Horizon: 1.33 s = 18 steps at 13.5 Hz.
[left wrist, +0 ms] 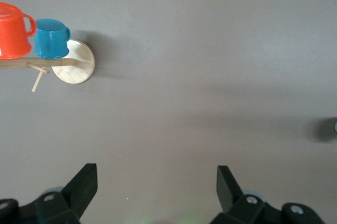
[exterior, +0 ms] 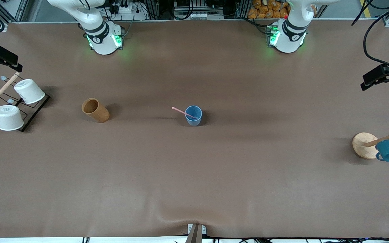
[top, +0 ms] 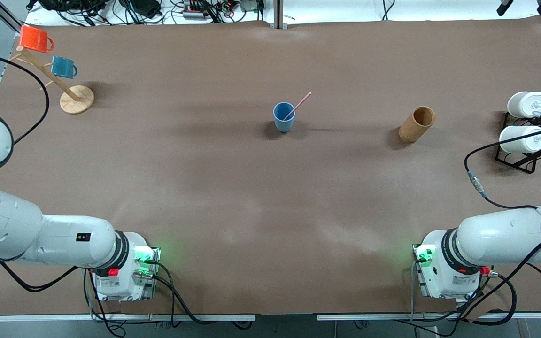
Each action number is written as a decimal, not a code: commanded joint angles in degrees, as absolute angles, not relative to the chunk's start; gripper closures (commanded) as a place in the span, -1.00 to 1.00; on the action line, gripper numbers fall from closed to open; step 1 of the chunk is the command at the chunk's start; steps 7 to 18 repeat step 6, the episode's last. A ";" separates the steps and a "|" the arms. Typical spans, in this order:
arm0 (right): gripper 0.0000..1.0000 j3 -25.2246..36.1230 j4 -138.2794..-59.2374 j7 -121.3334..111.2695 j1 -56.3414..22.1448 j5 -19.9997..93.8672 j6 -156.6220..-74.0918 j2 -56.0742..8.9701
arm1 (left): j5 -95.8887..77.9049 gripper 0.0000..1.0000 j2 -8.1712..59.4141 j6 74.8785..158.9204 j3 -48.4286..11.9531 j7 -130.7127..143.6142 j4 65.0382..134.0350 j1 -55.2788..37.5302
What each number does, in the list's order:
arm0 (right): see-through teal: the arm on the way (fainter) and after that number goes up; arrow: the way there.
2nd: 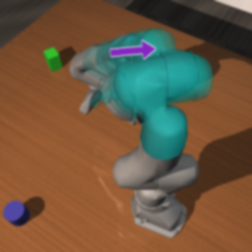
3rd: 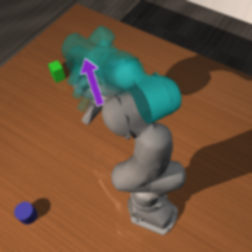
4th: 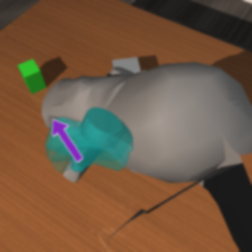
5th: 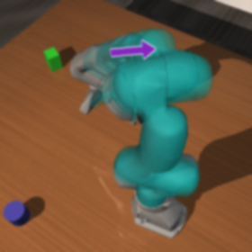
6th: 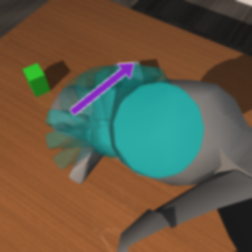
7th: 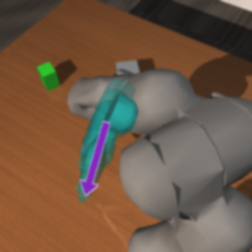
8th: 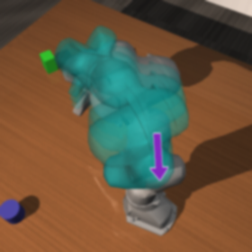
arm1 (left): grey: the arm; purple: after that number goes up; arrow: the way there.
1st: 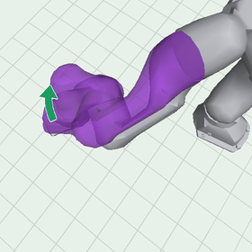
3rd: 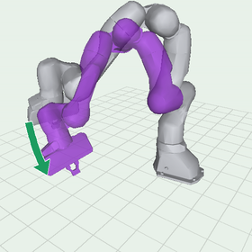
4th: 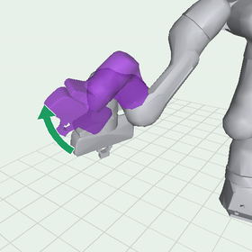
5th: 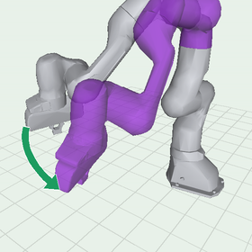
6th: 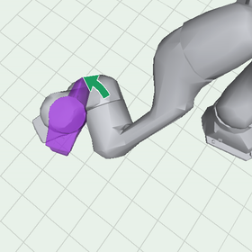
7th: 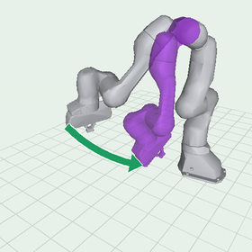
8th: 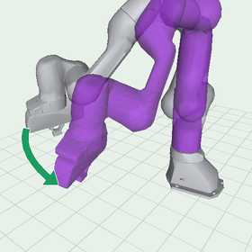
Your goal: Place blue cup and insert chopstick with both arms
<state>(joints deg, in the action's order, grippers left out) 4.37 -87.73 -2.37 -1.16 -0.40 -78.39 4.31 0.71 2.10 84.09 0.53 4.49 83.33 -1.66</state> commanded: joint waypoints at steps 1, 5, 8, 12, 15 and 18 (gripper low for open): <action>-1.00 3.87 -86.48 -1.49 -0.18 0.35 -78.13 3.87 | -0.44 -1.00 1.40 83.50 0.09 4.57 84.11 -1.58; -1.00 3.87 -86.40 -2.02 -0.35 0.35 -79.10 3.95 | -0.26 -1.00 2.11 83.41 0.18 6.06 83.06 -2.11; -1.00 3.87 -86.48 -2.02 -0.26 0.44 -79.10 4.04 | -0.26 -1.00 2.37 83.41 0.18 6.15 83.06 -2.11; -1.00 3.87 -86.48 -2.02 -0.26 0.44 -79.10 4.04 | -0.26 -1.00 2.37 83.41 0.18 6.15 83.06 -2.11; -1.00 3.87 -86.48 -2.02 -0.26 0.44 -79.10 4.04 | -0.26 -1.00 2.37 83.41 0.18 6.15 83.06 -2.11; -1.00 3.87 -86.48 -2.02 -0.26 0.44 -79.10 4.04 | -0.26 -1.00 2.37 83.41 0.18 6.15 83.06 -2.11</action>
